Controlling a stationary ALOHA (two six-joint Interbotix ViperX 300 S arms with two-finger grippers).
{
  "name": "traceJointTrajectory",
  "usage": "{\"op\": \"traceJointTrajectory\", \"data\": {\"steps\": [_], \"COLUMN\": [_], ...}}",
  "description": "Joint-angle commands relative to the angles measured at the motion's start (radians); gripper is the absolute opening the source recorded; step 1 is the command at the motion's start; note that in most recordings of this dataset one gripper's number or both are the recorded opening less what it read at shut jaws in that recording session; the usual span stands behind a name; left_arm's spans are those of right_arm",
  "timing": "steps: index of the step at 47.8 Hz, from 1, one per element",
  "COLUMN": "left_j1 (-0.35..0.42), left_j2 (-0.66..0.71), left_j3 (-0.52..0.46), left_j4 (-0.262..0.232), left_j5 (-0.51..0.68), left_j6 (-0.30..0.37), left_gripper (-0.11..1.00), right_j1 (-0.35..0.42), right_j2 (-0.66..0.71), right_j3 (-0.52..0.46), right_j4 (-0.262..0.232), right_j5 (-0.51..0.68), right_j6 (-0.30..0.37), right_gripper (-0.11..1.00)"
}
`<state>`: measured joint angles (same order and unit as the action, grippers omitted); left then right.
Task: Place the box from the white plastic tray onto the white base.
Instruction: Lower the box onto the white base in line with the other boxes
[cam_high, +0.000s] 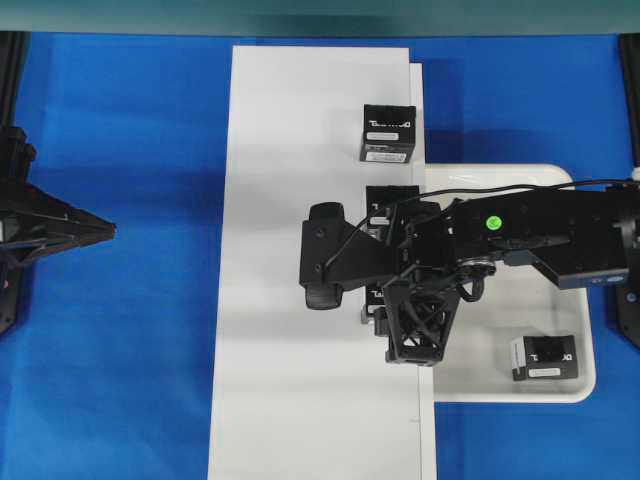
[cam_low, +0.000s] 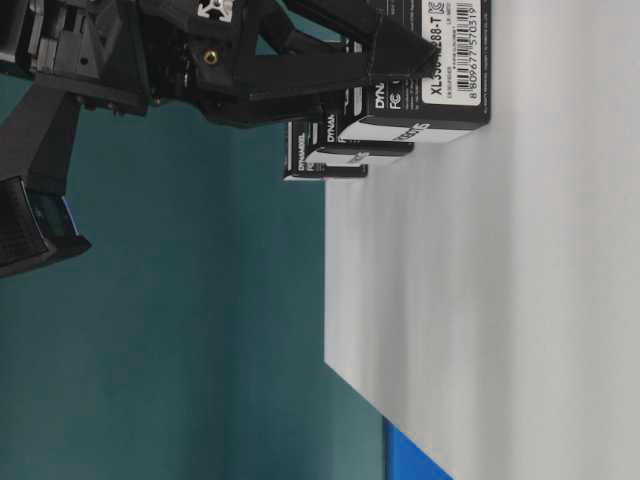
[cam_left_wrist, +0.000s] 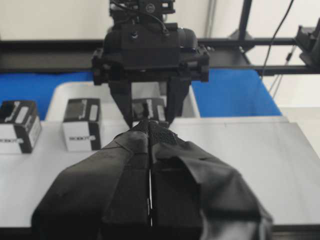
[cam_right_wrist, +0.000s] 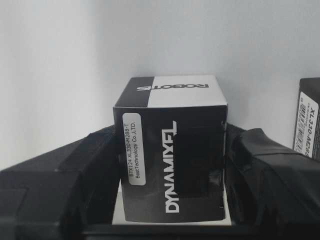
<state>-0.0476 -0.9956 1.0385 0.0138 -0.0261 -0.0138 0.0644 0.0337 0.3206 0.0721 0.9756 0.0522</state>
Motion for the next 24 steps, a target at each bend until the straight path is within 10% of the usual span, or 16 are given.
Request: {"op": "traceJointTrajectory", "data": {"steps": [1,20,24], "left_j1": [-0.003,-0.003,-0.003], "left_j2": [0.008,0.008,0.008], "left_j3": [-0.029,-0.029,-0.029], "left_j4": [0.003,0.003,0.003], "left_j5": [-0.005,-0.005,-0.005], "left_j6": [-0.002,-0.002,-0.002], "left_gripper": [-0.06,-0.06,-0.06], "right_j1": [0.003,0.002,0.003], "right_j2": [0.012,0.009,0.006], "right_j3": [0.011,0.026,0.031], "right_j4": [0.0,0.0,-0.002], "right_j5": [0.002,-0.009,-0.021], "right_j6": [0.002,0.002,-0.002], "right_gripper": [0.58,0.58,0.73]}}
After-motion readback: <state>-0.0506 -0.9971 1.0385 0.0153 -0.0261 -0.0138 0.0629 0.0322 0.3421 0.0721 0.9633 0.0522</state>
